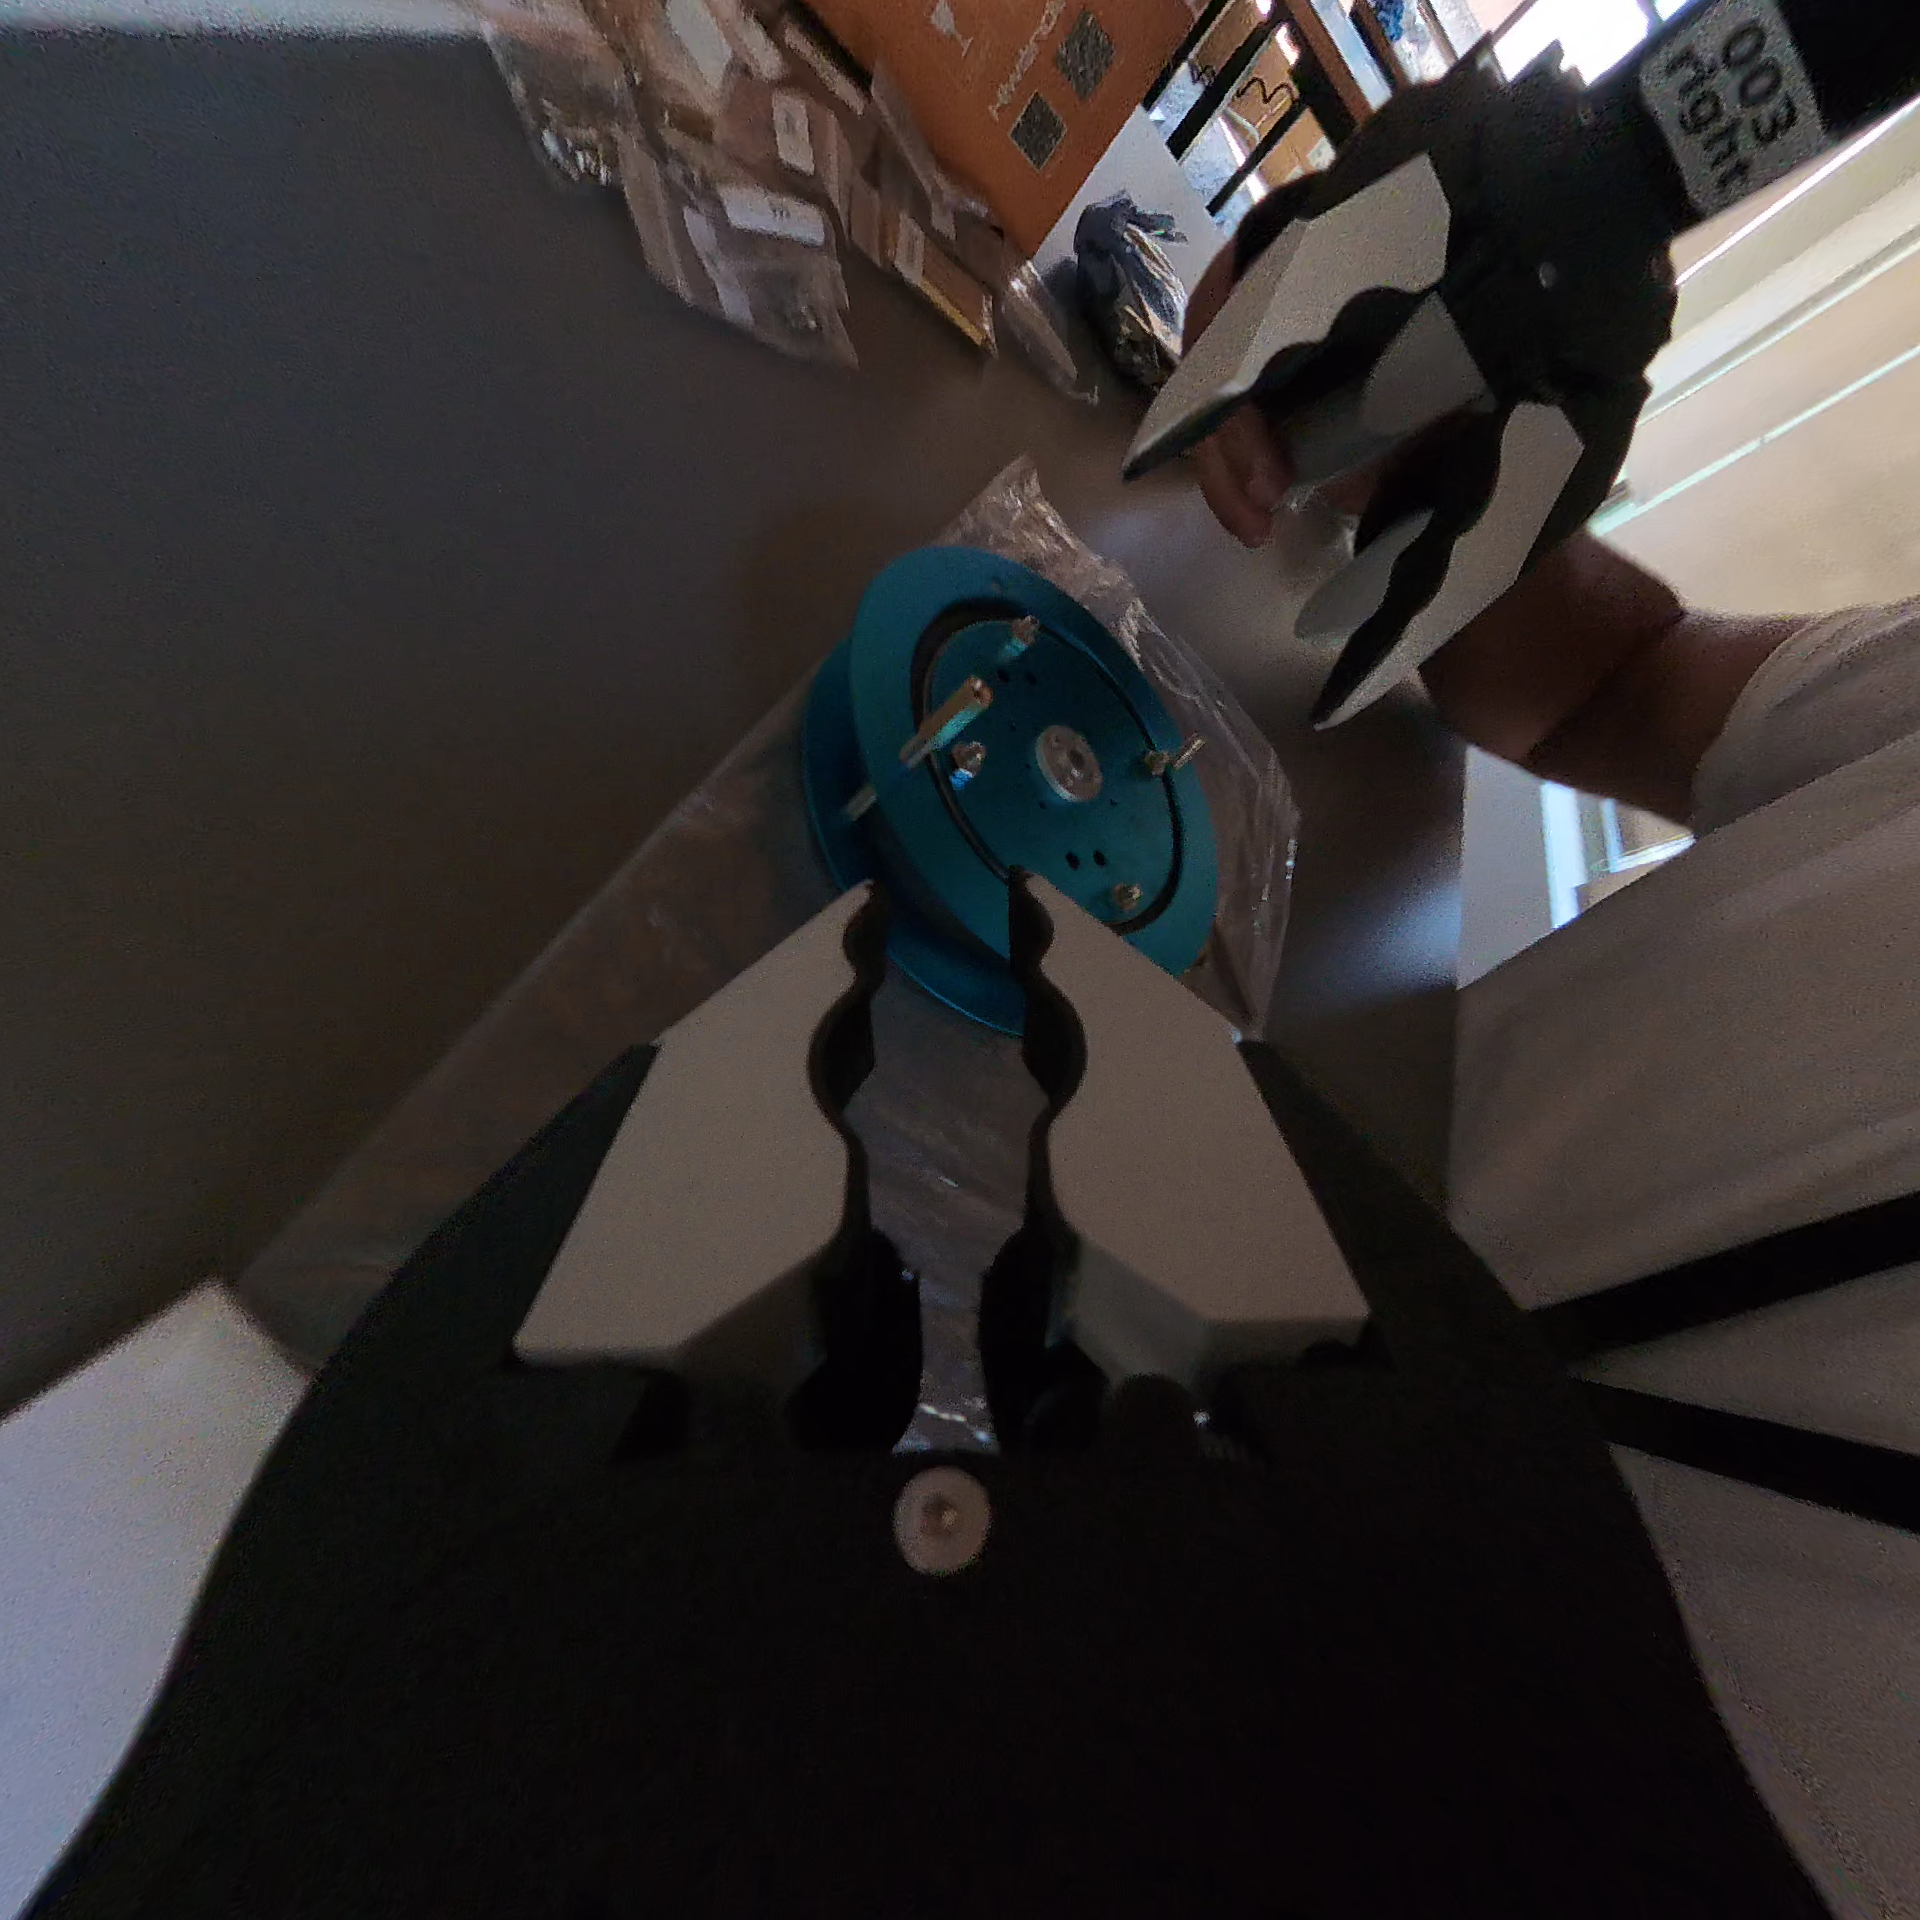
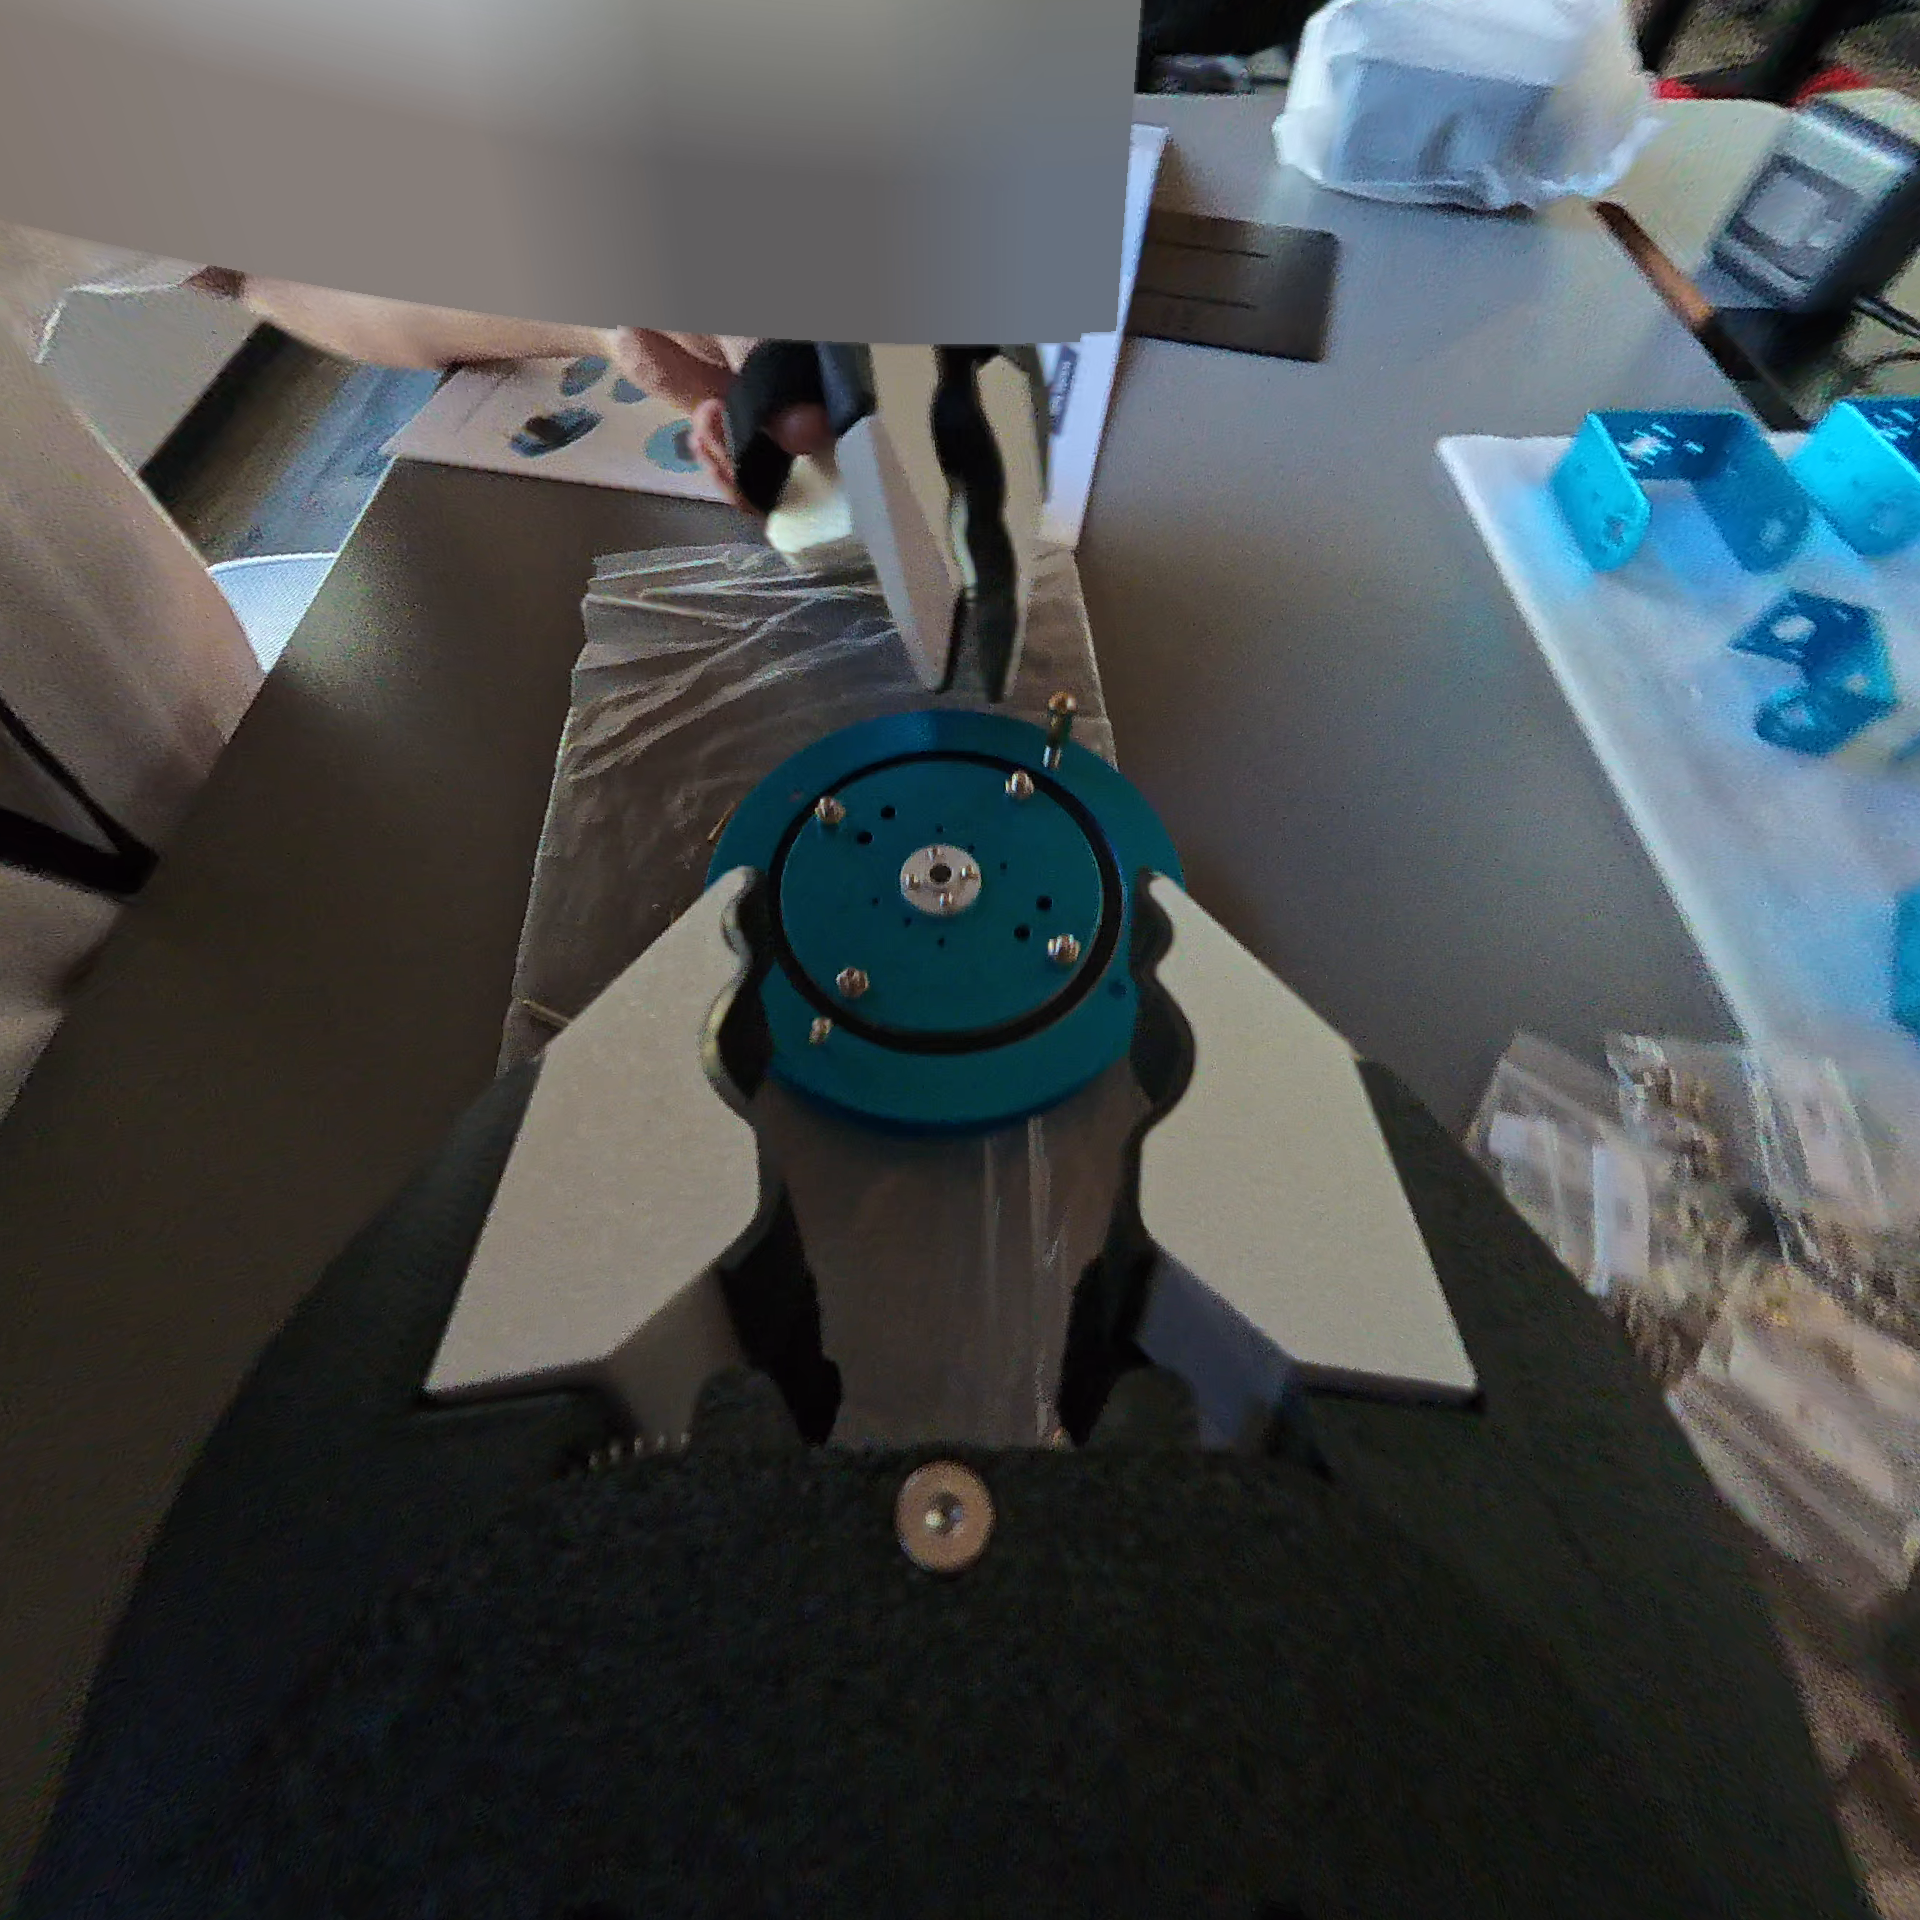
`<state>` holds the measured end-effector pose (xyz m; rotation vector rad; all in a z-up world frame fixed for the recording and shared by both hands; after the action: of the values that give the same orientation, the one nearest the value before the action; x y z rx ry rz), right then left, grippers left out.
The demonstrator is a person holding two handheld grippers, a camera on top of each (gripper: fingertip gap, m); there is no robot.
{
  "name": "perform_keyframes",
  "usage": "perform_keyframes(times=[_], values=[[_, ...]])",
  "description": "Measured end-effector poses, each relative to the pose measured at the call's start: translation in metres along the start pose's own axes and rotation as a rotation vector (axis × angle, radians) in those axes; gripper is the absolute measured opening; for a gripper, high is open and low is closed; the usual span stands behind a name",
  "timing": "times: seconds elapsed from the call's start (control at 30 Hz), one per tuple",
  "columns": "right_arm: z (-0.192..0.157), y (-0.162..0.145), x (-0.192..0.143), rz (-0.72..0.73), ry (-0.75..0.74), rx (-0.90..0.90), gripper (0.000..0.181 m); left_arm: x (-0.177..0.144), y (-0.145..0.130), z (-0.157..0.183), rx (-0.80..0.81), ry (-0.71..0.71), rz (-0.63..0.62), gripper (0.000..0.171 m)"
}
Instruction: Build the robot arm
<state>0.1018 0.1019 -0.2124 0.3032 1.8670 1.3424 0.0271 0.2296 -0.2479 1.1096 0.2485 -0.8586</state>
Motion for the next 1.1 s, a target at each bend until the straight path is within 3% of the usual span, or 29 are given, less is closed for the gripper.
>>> perform_keyframes(times=[0.17, 0.33, 0.4, 0.5, 0.57, 0.63, 0.7, 0.87, 1.1], values=[[0.031, 0.009, 0.018, -0.003, 0.125, -0.008, 0.039, 0.004, 0.011, -0.005, 0.236, 0.056, 0.089, 0.021], [0.058, -0.006, 0.015, -0.027, 0.127, 0.101, 0.029, 0.003, 0.018, -0.014, 0.083, -0.016, 0.014, 0.022], [0.055, -0.009, 0.013, -0.016, 0.159, 0.134, 0.028, 0.001, 0.02, -0.013, 0.109, -0.032, 0.018, 0.022], [0.051, -0.014, 0.015, -0.03, 0.151, 0.12, 0.03, -0.004, 0.015, 0.002, 0.329, -0.056, 0.058, 0.021], [0.048, -0.017, 0.02, -0.058, 0.139, 0.105, 0.03, -0.006, 0.014, 0.011, 0.502, 0.005, 0.143, 0.02], [0.048, -0.021, 0.025, -0.091, 0.119, 0.094, 0.03, -0.006, 0.017, 0.014, 0.562, 0.108, 0.204, 0.015], [0.048, -0.02, 0.026, -0.092, 0.099, 0.071, 0.028, -0.003, 0.019, 0.009, 0.523, 0.208, 0.208, 0.015], [0.048, -0.02, 0.027, -0.093, 0.108, 0.082, 0.027, 0.011, 0.008, 0.009, 0.404, 0.16, 0.096, 0.022], [0.051, -0.021, 0.024, -0.072, 0.111, 0.087, 0.026, 0.02, 0.013, 0.007, 0.46, 0.201, 0.115, 0.013]])
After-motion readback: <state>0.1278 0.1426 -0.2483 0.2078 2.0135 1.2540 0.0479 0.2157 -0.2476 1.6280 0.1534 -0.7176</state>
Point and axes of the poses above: each gripper's, where its closed fingertips meet, x out along the fingers, y out of its top, z = x × y across the jaws, the point moved 4 cm from there along -x, back along the fingers, and after that the axes turned 15 degrees about y, right-handed, at the moved point
